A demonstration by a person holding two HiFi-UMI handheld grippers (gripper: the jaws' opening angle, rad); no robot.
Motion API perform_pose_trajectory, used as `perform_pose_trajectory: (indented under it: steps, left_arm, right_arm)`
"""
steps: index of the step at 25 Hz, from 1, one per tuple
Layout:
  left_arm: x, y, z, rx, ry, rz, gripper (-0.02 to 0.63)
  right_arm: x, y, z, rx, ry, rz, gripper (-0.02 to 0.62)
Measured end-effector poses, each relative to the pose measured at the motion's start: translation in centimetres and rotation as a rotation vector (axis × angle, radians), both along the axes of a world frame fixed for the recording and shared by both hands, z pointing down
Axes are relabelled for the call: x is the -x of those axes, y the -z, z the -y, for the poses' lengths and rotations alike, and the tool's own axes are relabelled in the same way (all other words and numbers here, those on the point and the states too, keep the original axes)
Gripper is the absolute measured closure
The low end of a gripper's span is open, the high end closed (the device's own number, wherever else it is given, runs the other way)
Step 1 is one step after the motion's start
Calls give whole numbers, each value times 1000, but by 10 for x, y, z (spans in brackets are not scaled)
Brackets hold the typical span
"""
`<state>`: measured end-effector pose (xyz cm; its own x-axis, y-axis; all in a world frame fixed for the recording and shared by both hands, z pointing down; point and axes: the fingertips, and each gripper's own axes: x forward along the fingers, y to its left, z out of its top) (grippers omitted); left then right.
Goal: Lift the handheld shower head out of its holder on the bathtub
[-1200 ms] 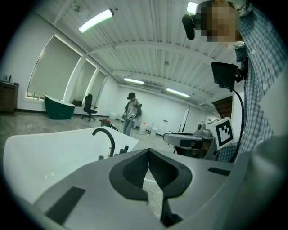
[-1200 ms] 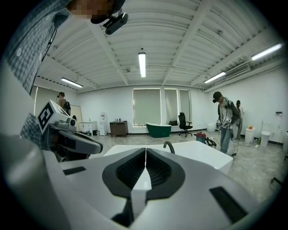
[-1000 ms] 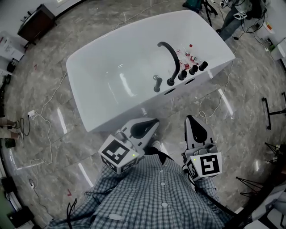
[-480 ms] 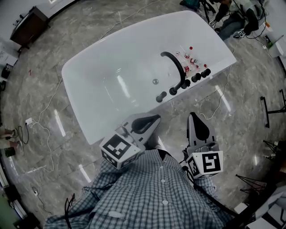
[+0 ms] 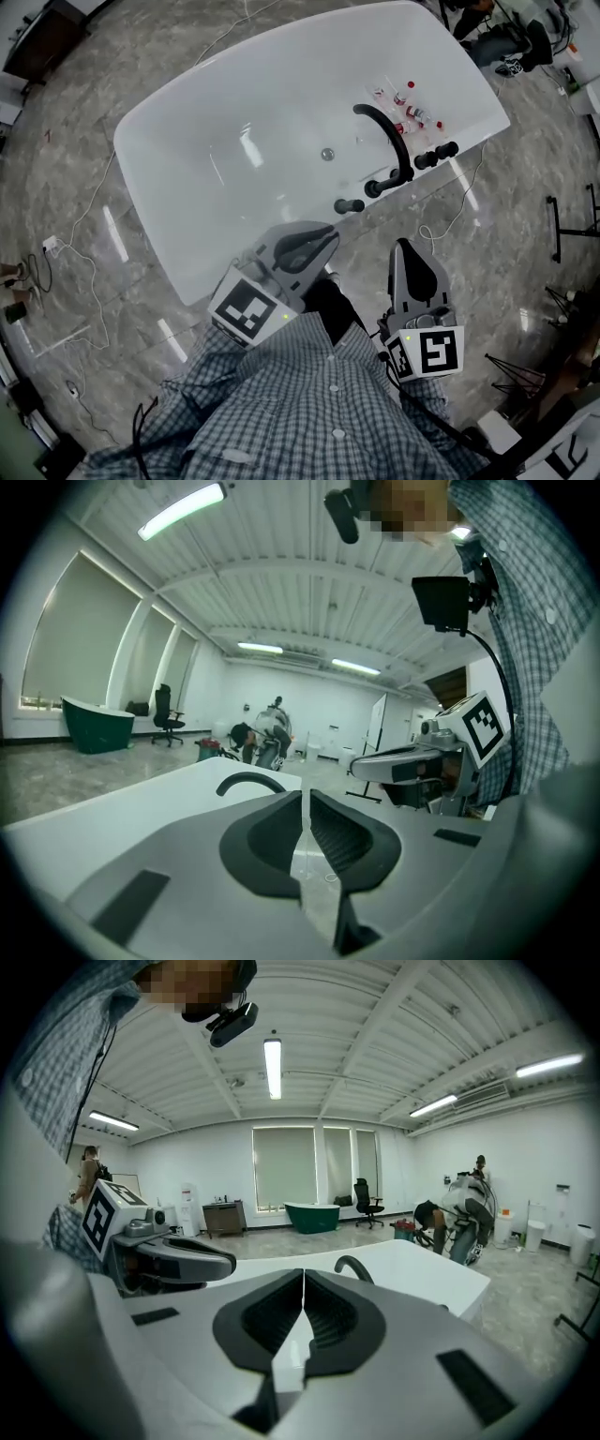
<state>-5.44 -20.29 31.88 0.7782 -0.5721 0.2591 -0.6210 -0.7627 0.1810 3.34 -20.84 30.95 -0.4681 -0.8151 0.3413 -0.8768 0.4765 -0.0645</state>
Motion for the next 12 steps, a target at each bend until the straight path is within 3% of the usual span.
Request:
perform_pose_trajectory:
  steps: [5, 12]
  left_arm:
    - [2, -43, 18, 63, 15, 1, 595]
    - [-2, -106, 38, 94, 1, 47, 595]
  right_arm:
    - [4, -33, 13, 68, 51, 0, 578]
    - [-10, -95, 28, 146, 22, 12, 578]
